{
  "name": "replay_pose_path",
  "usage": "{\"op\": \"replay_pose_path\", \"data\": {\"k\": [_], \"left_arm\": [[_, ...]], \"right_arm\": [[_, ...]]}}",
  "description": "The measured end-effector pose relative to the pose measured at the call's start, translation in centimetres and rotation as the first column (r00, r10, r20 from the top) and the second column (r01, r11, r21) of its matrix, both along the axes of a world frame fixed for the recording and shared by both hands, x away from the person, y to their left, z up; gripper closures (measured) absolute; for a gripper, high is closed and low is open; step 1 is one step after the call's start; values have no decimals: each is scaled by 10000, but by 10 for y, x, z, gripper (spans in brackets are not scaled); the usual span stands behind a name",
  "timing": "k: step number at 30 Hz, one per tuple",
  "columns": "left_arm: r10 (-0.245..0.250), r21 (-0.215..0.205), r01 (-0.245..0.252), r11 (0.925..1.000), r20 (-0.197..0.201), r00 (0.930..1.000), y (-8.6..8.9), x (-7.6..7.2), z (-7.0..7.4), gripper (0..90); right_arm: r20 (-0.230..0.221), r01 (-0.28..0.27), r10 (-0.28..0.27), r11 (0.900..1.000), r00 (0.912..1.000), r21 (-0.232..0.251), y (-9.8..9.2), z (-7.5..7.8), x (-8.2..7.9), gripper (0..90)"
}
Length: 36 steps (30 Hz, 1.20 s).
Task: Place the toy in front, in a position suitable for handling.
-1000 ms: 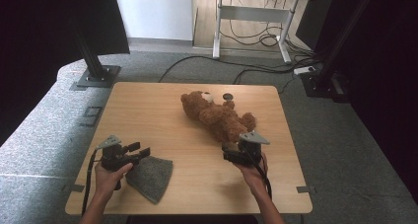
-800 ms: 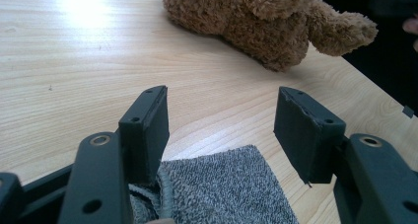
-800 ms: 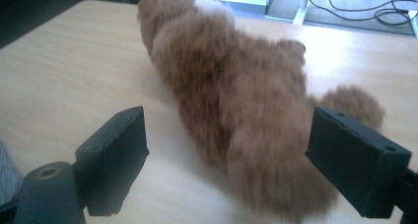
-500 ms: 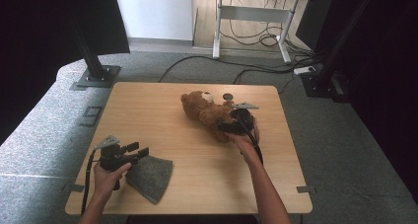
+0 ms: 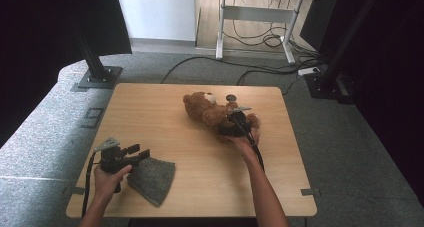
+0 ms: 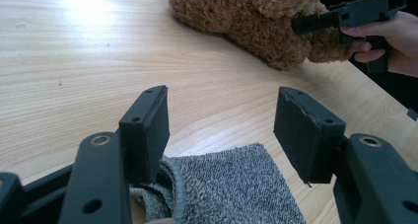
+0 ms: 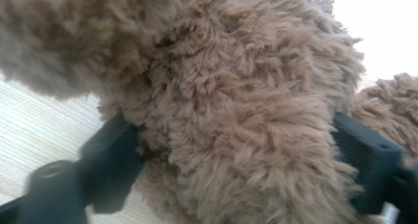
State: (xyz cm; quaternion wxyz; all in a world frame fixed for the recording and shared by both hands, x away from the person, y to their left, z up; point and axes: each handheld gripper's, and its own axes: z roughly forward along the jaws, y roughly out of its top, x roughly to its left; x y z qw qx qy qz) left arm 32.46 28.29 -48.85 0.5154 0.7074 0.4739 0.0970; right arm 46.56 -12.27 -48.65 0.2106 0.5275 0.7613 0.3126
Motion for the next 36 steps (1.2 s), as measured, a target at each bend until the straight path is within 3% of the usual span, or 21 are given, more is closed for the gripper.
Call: {"op": "replay_pose_path", "data": {"k": [1,2,5,7,8,14,15,16,17,18,19,20,21,22,23,24,27,29,30,31,36], "left_arm": [[3,-1,-3,10000,-3,10000,0,0,0,379],[10,-17,-10,10000,-9,10000,1,0,0,380],[22,-47,-22,10000,9,10000,1,0,1,380],[31,-64,-31,10000,16,10000,2,0,0,380],[35,-67,-35,10000,17,10000,2,0,0,380],[20,-15,-20,10000,-5,10000,2,0,0,380],[24,-6,-24,10000,-9,10000,2,0,0,380],[37,-7,-37,10000,-21,10000,2,0,-1,380],[42,-19,-42,10000,-32,10000,2,0,-1,380],[43,-17,-43,10000,-50,10000,2,1,-1,380],[43,-17,-43,10000,-50,10000,2,1,-1,380],[19,-29,-19,10000,-66,10000,1,1,-2,380],[19,-29,-19,10000,-66,10000,1,1,-2,380],[2,-25,-2,10000,-76,10000,0,1,-2,380],[-19,-1,19,10000,-86,10000,-1,1,-2,380],[-29,8,29,10000,-93,10000,-1,1,-3,380],[-37,5,37,10000,-106,9999,-2,1,-3,379],[-50,9,50,10000,-125,9999,-2,1,-3,380],[-57,21,57,10000,-135,9999,-2,1,-3,380],[-59,31,59,10000,-143,9999,-2,1,-4,380],[-24,26,25,10000,-147,9999,-1,1,-4,379]], "right_arm": [[75,-328,330,9993,9994,-191,1,-1,0,361],[70,-557,559,9982,9984,-234,1,-1,0,404],[99,-963,966,9951,9953,-199,1,0,0,473],[298,-1830,1836,9829,9826,-193,0,-1,-3,526],[298,-1830,1836,9829,9826,-193,0,-1,-3,526],[799,-3178,3152,9479,9456,210,0,-7,-18,574],[799,-3178,3152,9479,9456,210,0,-7,-18,574],[847,-3350,3314,9416,9397,326,0,-8,-21,577],[952,-3767,3722,9257,9232,333,1,-9,-29,578],[1002,-3993,3944,9162,9134,340,2,-10,-33,578],[1002,-3993,3944,9162,9134,340,2,-10,-33,578],[1089,-4456,4395,8944,8916,387,3,-11,-42,577],[1089,-4456,4395,8944,8916,387,3,-11,-42,577],[1099,-4630,4563,8853,8830,442,3,-11,-46,577],[1156,-4903,4830,8704,8680,448,2,-11,-54,571],[1177,-5005,4928,8644,8622,472,0,-12,-56,567],[1218,-5097,5009,8585,8569,557,-5,-13,-59,549],[1265,-4866,4756,8703,8705,761,-12,-14,-58,500],[1265,-4866,4756,8703,8705,761,-12,-14,-58,500],[1269,-4715,4598,8776,8789,859,-14,-14,-56,486],[1380,-4671,4561,8822,8791,600,-12,-13,-50,458]]}}
